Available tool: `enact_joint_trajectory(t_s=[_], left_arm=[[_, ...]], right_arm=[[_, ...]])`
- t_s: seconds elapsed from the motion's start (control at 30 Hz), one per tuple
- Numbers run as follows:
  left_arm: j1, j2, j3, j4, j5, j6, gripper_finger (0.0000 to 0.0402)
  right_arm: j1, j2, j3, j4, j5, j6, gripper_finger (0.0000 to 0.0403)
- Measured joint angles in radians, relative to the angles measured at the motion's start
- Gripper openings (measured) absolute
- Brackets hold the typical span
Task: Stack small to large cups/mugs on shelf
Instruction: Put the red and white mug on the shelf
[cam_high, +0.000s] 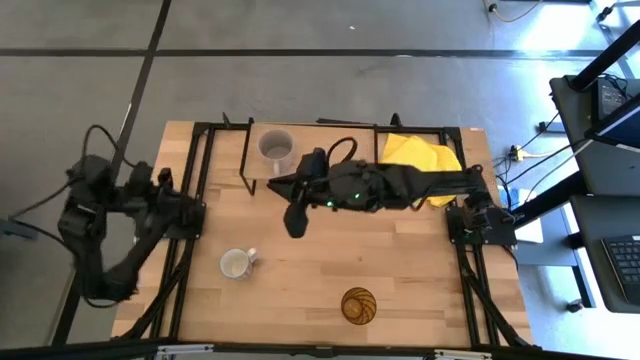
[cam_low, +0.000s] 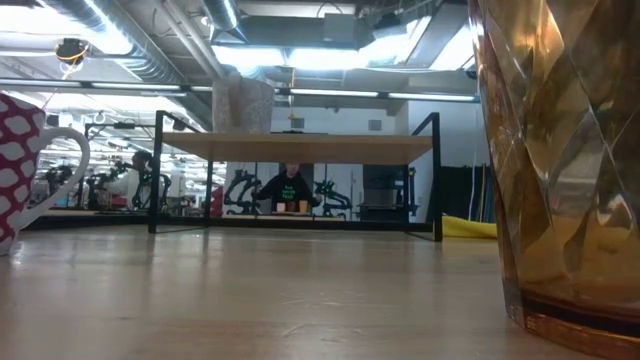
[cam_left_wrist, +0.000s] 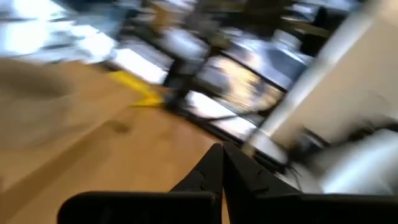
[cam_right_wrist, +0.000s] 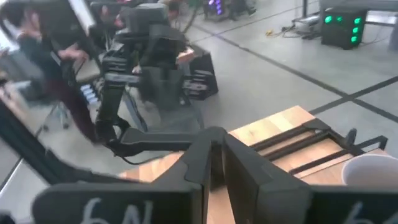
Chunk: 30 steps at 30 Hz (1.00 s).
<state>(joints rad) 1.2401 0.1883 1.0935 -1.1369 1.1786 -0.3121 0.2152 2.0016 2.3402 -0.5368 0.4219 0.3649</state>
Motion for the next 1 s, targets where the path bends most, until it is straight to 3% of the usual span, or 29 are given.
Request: enact_joint_trajectory(t_s=[0.17, 0.4, 0.5, 0.67, 0.7, 0.73, 0.83, 0.93, 1.0], left_arm=[[-0.405, -0.001, 0.001, 0.134, 0.136, -0.112, 0.0], [-0.944, -0.002, 0.027, 0.141, 0.15, -0.138, 0.0001], [-1.016, -0.002, 0.027, 0.17, 0.15, -0.166, 0.0001], [-1.027, -0.04, 0.035, 0.181, 0.135, -0.242, 0.0], [-1.025, -0.041, 0.035, 0.233, 0.086, -0.243, 0.0], [-1.02, -0.04, 0.043, 0.303, -0.052, -0.236, 0.0], [-0.975, -0.041, 0.113, 0.328, -0.588, -0.157, 0.0], [-0.875, -0.044, 0.227, 0.153, -0.933, -0.042, 0.0], [-0.787, -0.033, 0.303, -0.023, -1.106, 0.048, 0.0]], right_arm=[[-0.001, 0.049, 0.0, 0.104, 0.031, 0.11, 0.0044], [0.0, 0.136, -0.001, 0.271, 0.023, 0.249, 0.0044], [0.0, 0.158, 0.0, 0.305, 0.022, 0.293, 0.0044], [-0.001, 0.166, -0.001, 0.304, 0.024, 0.334, 0.0044], [-0.001, 0.165, -0.001, 0.312, 0.04, 0.331, 0.0044], [-0.001, 0.165, -0.001, 0.325, 0.065, 0.316, 0.0044], [0.001, 0.165, -0.001, 0.395, 0.138, 0.264, 0.0044], [0.012, 0.163, 0.0, 0.426, 0.215, 0.22, 0.0044], [0.023, 0.163, 0.0, 0.419, 0.261, 0.201, 0.0044]])
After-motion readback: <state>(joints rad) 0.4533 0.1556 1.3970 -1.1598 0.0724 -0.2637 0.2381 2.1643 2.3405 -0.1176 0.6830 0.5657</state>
